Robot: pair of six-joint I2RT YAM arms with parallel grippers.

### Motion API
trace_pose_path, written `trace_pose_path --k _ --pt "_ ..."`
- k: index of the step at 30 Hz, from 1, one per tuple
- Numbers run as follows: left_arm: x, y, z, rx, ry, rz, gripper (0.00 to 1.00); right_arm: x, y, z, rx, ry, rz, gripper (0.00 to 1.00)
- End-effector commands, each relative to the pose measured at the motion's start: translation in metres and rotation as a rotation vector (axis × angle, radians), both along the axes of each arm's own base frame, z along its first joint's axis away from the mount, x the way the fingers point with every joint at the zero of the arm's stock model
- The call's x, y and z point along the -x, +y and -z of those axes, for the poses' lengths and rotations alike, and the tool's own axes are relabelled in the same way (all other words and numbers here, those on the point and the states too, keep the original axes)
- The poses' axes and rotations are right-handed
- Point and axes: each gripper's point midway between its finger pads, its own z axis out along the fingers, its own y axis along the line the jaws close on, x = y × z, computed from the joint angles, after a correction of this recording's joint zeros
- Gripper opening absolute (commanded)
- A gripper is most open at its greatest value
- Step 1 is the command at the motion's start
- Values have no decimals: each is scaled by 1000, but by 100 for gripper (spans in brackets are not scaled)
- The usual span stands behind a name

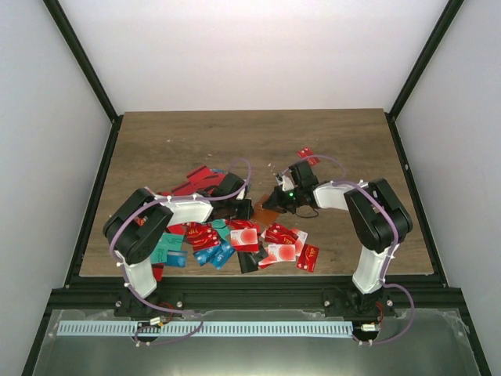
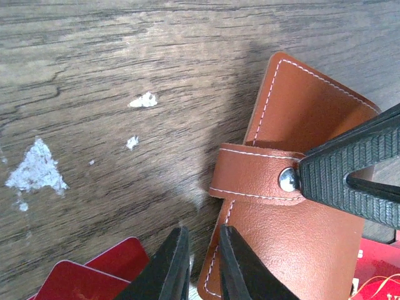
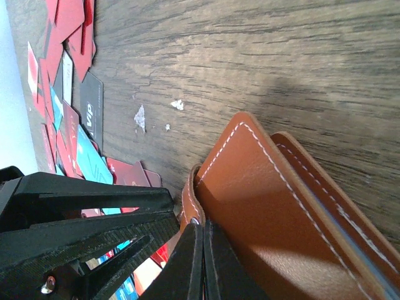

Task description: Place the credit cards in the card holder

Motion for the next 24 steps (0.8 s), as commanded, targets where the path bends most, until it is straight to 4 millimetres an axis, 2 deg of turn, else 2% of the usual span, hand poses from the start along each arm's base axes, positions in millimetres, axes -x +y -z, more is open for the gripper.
trace_pose_path --k 1,5,11,16,24 --pt "13 15 29 -94 78 -19 16 6 -2 -5 18 -6 -8 1" --pt "12 15 29 -94 80 -20 16 7 -2 -4 20 -1 -9 1" --pt "13 16 30 -103 81 -25 16 12 -8 9 46 18 7 1" --pt "11 16 25 -103 77 -36 16 27 -16 25 56 55 26 1" --pt "0 7 -19 -57 16 -29 17 49 -31 55 104 129 59 1"
